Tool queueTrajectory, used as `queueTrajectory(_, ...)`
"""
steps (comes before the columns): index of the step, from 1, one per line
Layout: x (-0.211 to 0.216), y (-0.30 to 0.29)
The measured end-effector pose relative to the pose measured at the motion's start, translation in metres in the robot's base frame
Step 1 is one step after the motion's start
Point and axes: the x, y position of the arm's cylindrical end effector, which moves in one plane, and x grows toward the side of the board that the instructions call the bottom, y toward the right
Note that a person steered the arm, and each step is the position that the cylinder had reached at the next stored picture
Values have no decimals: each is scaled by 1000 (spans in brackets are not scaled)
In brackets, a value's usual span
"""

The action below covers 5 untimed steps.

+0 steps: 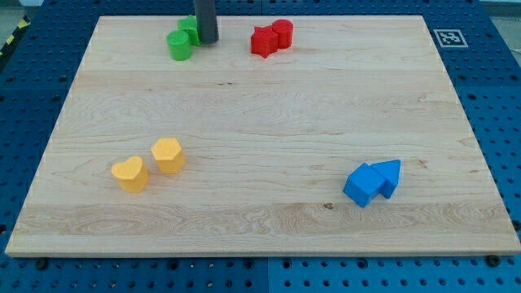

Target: Place the green blocks to the left of red blocks

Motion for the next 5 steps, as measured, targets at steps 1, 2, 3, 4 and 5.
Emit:
queueTrajectory(1,70,60)
queueTrajectory(2,134,136)
queueTrajectory(3,142,263)
queueTrajectory(4,141,326)
queueTrajectory(5,141,326)
